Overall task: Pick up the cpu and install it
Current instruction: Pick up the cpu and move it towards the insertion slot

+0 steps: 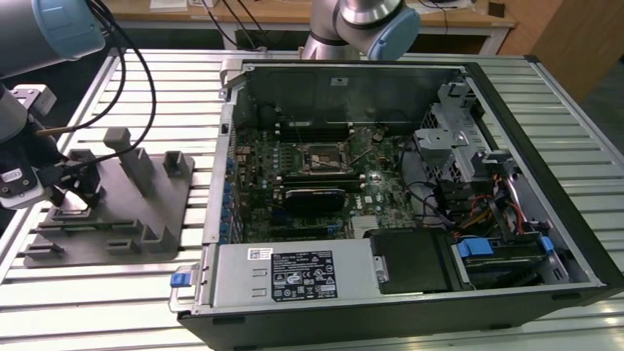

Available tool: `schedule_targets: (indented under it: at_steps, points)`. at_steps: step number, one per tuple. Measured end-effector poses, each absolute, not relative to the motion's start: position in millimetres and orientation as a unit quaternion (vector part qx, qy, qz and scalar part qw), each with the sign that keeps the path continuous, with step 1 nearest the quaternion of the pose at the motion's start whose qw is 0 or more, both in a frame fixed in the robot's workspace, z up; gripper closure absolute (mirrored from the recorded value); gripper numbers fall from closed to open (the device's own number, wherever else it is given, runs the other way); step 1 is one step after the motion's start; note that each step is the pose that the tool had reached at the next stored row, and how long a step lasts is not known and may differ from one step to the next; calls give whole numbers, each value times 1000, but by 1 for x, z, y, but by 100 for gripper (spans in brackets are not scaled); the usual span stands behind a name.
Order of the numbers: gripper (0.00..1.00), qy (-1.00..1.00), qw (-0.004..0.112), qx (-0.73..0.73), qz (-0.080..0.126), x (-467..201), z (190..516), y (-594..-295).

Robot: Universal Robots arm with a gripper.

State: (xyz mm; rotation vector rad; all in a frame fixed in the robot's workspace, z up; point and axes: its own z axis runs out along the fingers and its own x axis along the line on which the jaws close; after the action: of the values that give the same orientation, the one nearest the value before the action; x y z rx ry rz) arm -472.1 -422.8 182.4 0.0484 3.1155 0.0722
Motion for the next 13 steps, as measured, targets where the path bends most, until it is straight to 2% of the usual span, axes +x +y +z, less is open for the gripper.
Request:
schedule_targets:
  at_steps: [13]
  points:
    - [45,1000,13,16,23,-472,191,-423]
